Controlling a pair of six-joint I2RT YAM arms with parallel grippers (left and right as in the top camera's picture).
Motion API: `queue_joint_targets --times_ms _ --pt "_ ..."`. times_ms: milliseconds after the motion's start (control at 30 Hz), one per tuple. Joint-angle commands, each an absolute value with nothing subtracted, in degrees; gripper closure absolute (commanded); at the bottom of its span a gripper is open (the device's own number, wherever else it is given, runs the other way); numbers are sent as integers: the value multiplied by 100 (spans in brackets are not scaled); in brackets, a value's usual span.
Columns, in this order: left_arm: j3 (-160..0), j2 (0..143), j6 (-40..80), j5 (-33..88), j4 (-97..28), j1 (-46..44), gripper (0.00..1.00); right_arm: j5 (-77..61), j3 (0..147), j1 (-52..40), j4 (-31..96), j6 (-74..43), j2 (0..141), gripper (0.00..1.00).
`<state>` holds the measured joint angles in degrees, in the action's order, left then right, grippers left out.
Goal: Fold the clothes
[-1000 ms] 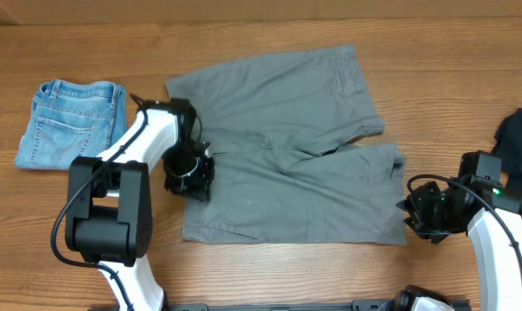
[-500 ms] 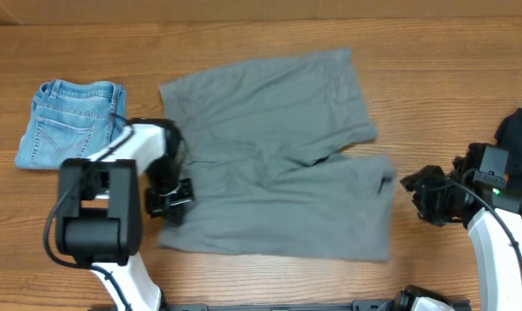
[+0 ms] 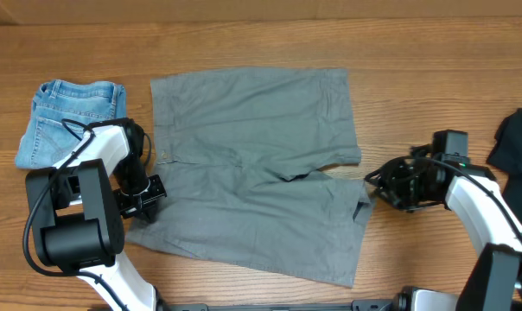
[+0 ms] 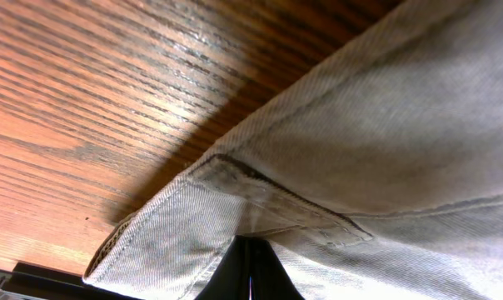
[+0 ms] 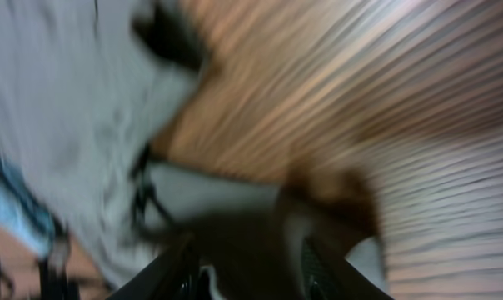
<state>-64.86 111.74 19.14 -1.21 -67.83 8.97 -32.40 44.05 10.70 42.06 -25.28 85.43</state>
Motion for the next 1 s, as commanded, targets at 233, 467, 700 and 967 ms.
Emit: queue_joint_targets --times_ms 233,467,700,967 --pt "-6506 11225 1820 -589 -6552 897 96 -3063 4512 1052 4967 -1546 8552 64" --pt "-6506 11225 1817 -589 -6552 897 96 -3763 4917 1765 5408 -1922 8552 61" --pt "-6506 11227 1817 -567 -6508 897 96 -3765 4759 1964 6401 -2486 8554 42" --pt "-6506 11227 1796 -504 -6464 897 96 -4429 4045 1859 5242 -3780 8554 35"
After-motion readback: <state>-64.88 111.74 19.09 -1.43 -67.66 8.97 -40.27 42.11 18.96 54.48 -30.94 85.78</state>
